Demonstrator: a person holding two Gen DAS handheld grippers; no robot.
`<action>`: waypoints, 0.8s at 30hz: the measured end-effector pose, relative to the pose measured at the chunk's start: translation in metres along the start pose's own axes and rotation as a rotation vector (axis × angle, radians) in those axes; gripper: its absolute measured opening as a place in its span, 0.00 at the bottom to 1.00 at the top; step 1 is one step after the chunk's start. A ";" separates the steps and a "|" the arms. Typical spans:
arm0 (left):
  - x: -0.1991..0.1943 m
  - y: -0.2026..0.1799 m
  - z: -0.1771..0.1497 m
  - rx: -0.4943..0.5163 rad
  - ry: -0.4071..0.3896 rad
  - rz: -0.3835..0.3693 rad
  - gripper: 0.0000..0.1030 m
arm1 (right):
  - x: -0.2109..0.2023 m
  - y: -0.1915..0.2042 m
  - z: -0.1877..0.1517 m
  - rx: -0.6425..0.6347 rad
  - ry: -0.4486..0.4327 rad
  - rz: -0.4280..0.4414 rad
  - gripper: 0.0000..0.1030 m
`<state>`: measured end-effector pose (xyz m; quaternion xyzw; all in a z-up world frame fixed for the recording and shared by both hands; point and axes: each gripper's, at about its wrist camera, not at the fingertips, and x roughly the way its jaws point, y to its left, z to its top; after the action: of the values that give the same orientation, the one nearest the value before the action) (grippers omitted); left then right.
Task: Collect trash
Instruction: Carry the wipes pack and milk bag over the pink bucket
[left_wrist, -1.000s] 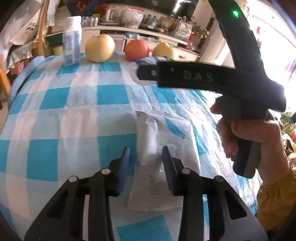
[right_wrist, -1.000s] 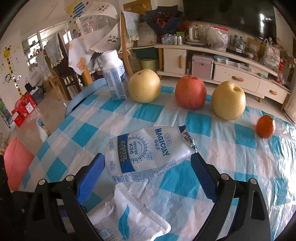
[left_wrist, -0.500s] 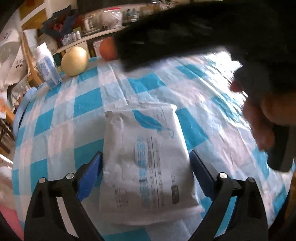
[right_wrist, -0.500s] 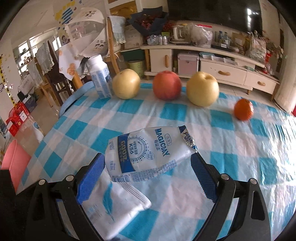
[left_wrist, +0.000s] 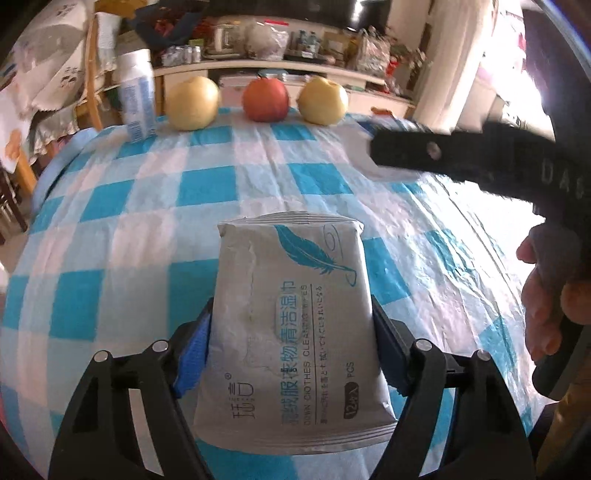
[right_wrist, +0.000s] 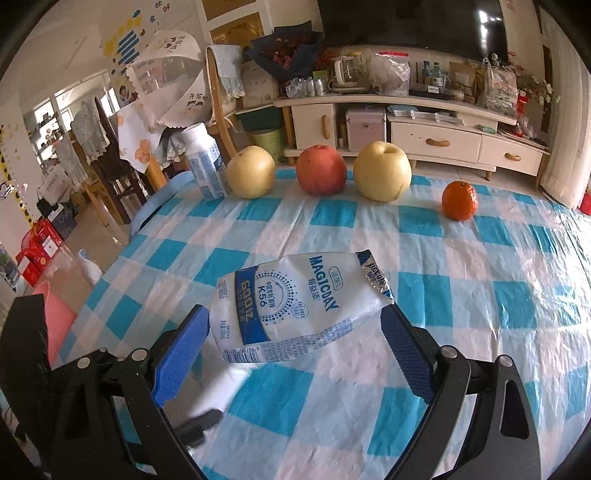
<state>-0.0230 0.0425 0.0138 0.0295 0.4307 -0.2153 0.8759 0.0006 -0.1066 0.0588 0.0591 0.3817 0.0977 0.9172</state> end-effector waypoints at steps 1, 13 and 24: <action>-0.005 0.005 -0.001 -0.010 -0.010 0.001 0.75 | -0.002 0.003 -0.003 0.000 0.002 -0.001 0.90; -0.071 0.079 -0.018 -0.153 -0.131 0.122 0.75 | -0.020 0.046 -0.042 -0.024 0.028 0.031 0.90; -0.128 0.145 -0.028 -0.266 -0.217 0.268 0.75 | -0.029 0.109 -0.070 -0.118 0.054 0.069 0.90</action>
<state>-0.0542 0.2253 0.0756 -0.0528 0.3506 -0.0402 0.9342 -0.0841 -0.0043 0.0498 0.0154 0.3978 0.1531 0.9045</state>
